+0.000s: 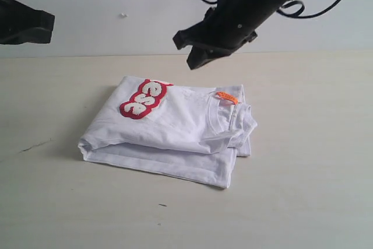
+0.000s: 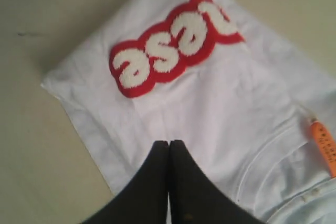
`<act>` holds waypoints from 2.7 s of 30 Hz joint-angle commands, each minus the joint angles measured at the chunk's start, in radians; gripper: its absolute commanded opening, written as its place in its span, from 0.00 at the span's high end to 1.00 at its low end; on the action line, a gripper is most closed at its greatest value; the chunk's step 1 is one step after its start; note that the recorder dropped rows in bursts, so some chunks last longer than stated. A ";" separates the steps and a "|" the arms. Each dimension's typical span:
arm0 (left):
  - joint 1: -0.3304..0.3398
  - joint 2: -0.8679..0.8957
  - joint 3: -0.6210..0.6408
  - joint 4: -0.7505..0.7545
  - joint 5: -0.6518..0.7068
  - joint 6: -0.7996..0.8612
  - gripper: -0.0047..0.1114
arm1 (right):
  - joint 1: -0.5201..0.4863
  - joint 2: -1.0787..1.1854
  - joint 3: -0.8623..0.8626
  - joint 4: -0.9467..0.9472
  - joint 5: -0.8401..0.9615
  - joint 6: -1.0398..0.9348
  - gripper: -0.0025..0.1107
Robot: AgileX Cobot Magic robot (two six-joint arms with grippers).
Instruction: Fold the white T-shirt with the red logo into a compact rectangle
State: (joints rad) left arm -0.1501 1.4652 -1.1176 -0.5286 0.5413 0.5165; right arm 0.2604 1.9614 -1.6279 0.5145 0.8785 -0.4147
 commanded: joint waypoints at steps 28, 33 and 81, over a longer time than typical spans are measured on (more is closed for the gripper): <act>-0.002 -0.733 0.484 -0.078 -0.451 -0.001 0.96 | 0.001 -0.973 0.637 -0.066 -0.515 0.008 0.98; -0.002 -0.822 0.531 -0.078 -0.447 -0.001 0.96 | 0.001 -1.078 0.674 -0.066 -0.515 0.027 0.98; -0.002 -1.352 0.547 -0.218 -0.170 0.000 0.96 | 0.001 -1.811 0.693 -0.089 -0.098 0.026 0.98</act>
State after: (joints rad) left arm -0.1501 0.1178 -0.5736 -0.7429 0.3681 0.5157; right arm 0.2621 0.1536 -0.9360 0.4294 0.7776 -0.3899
